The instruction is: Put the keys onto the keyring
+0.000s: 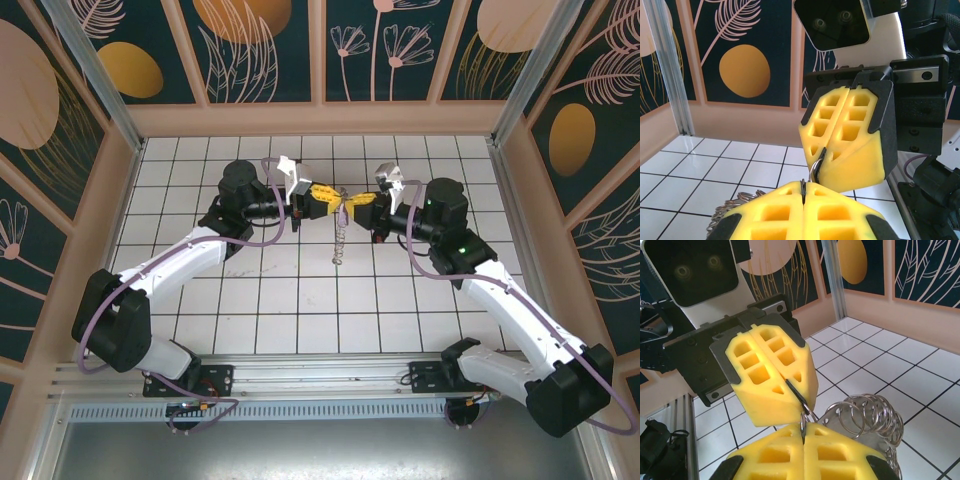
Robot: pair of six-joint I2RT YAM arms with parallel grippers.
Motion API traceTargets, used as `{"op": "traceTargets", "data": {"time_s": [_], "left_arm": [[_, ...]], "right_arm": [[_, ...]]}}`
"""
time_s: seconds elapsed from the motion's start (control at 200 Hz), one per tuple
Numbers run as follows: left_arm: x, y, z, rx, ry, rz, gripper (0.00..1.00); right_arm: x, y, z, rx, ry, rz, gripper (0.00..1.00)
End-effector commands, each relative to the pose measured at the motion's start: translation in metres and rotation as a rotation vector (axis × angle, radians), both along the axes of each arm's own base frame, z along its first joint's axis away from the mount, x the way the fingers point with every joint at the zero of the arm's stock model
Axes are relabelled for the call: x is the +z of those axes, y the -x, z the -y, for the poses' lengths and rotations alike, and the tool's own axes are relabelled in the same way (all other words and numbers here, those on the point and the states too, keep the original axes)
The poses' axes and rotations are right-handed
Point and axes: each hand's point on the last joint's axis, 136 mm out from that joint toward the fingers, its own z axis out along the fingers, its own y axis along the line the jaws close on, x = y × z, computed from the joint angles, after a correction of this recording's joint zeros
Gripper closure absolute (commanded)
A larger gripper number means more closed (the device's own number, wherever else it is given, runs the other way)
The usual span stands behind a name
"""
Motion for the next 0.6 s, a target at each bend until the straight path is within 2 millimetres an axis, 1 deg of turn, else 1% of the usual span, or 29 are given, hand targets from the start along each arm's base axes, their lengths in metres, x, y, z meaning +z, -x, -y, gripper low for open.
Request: {"op": "traceTargets", "data": {"time_s": [0.0, 0.17, 0.295, 0.48, 0.591], "left_arm": [[0.023, 0.009, 0.002, -0.037, 0.036, 0.052, 1.00], [0.025, 0.012, 0.002, -0.042, 0.040, 0.057, 1.00], [0.028, 0.013, 0.002, -0.041, 0.046, 0.064, 1.00], [0.032, 0.015, 0.000, -0.032, 0.058, 0.078, 1.00], [0.033, 0.016, -0.001, -0.033, 0.059, 0.082, 1.00]], "right_arm": [[0.028, 0.001, -0.002, 0.019, -0.037, 0.093, 1.00], [0.025, -0.005, -0.003, 0.004, -0.029, 0.090, 1.00], [0.014, -0.013, -0.001, -0.020, -0.010, 0.071, 1.00], [-0.001, -0.022, 0.011, -0.065, -0.009, 0.027, 1.00], [-0.005, -0.025, 0.017, -0.083, -0.018, 0.007, 1.00]]}}
